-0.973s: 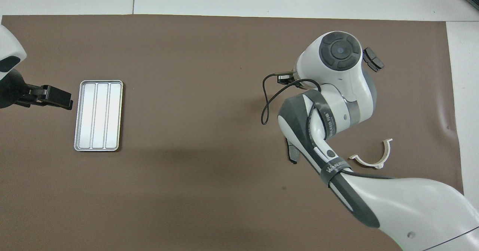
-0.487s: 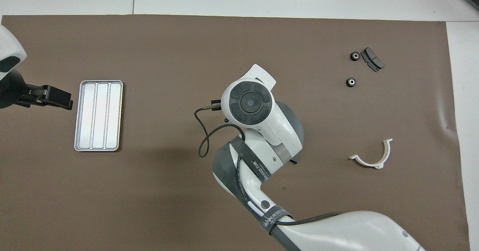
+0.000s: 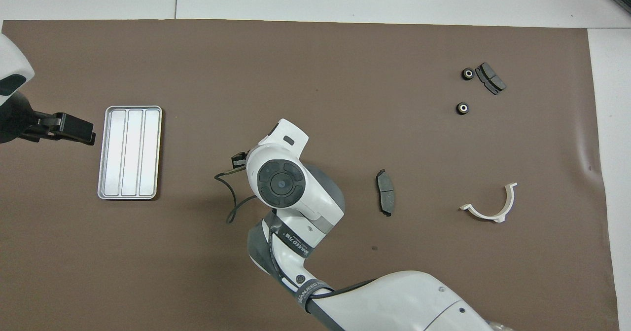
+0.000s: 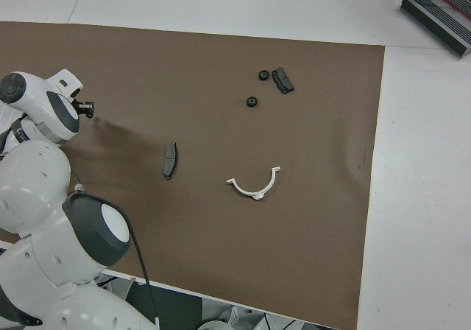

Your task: Pick bearing gear from pile to tray

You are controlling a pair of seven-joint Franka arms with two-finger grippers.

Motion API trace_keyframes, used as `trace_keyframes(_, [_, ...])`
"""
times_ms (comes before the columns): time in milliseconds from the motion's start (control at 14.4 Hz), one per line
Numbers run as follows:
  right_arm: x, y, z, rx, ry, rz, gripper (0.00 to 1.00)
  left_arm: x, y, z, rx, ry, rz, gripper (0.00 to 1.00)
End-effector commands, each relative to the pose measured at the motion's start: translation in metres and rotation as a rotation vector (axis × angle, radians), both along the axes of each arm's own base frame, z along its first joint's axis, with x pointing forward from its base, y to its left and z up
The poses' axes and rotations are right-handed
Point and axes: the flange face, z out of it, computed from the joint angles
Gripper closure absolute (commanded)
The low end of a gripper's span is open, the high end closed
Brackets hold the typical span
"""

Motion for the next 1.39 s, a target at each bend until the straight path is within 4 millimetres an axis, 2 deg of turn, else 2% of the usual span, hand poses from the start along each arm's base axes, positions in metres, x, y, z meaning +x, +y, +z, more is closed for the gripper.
trace_keyframes(0, [0.001, 0.002, 0.006, 0.017, -0.007, -0.035, 0.08, -0.004, -0.002, -0.018, -0.014, -0.098, 0.063, 0.00])
trace_keyframes(139, [0.009, -0.008, 0.006, -0.005, 0.004, -0.051, 0.08, -0.003, -0.019, -0.029, -0.021, -0.143, 0.096, 0.00])
trace_keyframes(209, [0.018, -0.020, 0.010, -0.017, 0.006, -0.067, 0.08, 0.001, -0.032, -0.034, -0.029, -0.155, 0.131, 0.00])
trace_keyframes(278, [0.034, -0.041, 0.009, -0.032, 0.010, -0.100, 0.08, 0.007, -0.045, -0.042, -0.040, -0.169, 0.177, 0.00])
trace_keyframes(487, [0.086, -0.119, 0.008, -0.052, 0.008, -0.197, 0.08, 0.027, -0.107, -0.094, -0.068, -0.177, 0.254, 0.00])
trace_keyframes(626, [0.117, -0.175, 0.005, -0.069, 0.007, -0.237, 0.09, 0.031, -0.146, -0.121, -0.049, -0.189, 0.295, 0.00])
trace_keyframes(695, [0.132, -0.208, 0.003, -0.084, 0.005, -0.248, 0.09, 0.027, -0.155, -0.132, -0.050, -0.186, 0.316, 0.00])
trace_keyframes(765, [0.144, -0.239, 0.003, -0.102, 0.002, -0.244, 0.09, 0.024, -0.164, -0.142, -0.056, -0.190, 0.324, 0.00])
trace_keyframes(904, [0.162, -0.304, -0.001, -0.159, 0.021, -0.209, 0.09, 0.020, -0.191, -0.177, -0.040, -0.162, 0.340, 0.00])
trace_keyframes(1043, [0.171, -0.353, -0.006, -0.186, 0.032, -0.203, 0.10, 0.015, -0.222, -0.212, -0.009, -0.171, 0.397, 0.00])
trace_keyframes(1112, [0.173, -0.372, -0.009, -0.194, 0.038, -0.206, 0.10, 0.011, -0.238, -0.232, 0.005, -0.161, 0.415, 0.15])
trace_keyframes(1182, [0.175, -0.391, -0.011, -0.201, 0.043, -0.214, 0.12, 0.011, -0.249, -0.250, 0.013, -0.167, 0.414, 0.23])
trace_keyframes(1321, [0.173, -0.415, -0.021, -0.219, 0.061, -0.194, 0.14, 0.007, -0.251, -0.262, 0.013, -0.166, 0.440, 0.37])
